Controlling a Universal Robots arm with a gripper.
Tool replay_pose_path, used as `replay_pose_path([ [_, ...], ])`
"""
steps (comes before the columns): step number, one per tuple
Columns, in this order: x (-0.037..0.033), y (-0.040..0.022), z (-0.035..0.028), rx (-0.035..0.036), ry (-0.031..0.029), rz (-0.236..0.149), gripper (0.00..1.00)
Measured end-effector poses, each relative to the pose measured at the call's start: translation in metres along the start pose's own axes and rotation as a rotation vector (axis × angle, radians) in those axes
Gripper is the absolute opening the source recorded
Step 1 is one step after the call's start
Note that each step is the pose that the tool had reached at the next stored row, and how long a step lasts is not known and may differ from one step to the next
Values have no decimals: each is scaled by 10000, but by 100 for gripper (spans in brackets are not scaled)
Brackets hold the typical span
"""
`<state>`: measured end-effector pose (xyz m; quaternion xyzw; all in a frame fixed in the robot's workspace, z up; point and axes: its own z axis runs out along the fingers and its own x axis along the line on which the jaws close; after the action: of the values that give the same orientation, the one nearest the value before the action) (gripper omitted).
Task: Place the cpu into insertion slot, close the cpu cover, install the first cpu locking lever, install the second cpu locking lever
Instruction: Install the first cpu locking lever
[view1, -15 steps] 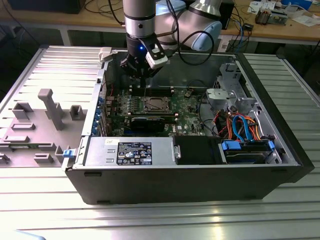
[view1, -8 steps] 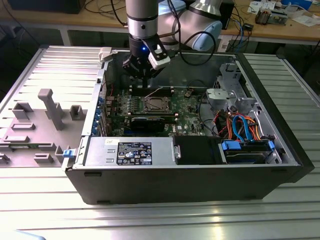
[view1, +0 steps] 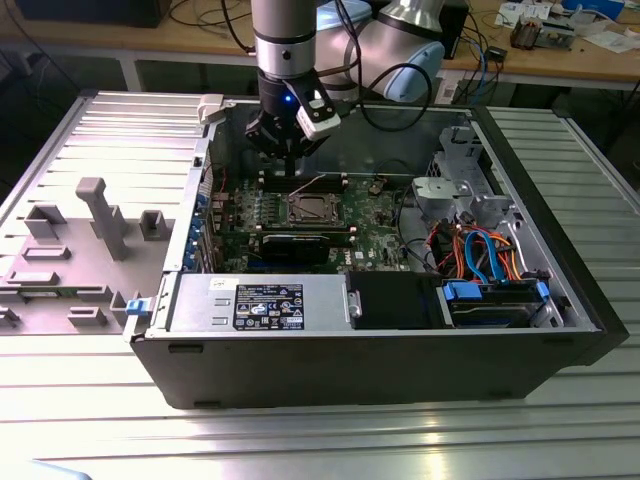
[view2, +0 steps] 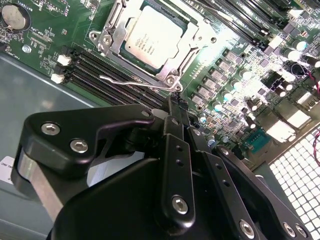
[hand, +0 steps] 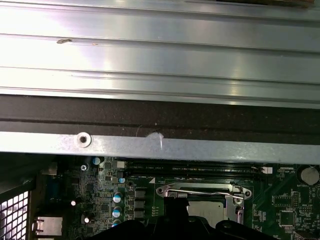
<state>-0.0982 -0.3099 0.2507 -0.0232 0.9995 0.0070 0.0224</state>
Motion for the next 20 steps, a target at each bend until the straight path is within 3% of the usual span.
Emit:
replay_pose_path([
  [5, 0, 0, 0, -2, 0, 0, 11],
  [7, 0, 0, 2, -41, -5, 2, 11],
  [10, 0, -4, 3, -367, -18, 16, 11],
  [14, -1, -4, 8, -384, -19, 17, 11],
  [20, -69, -8, 73, -386, -18, 46, 11],
])
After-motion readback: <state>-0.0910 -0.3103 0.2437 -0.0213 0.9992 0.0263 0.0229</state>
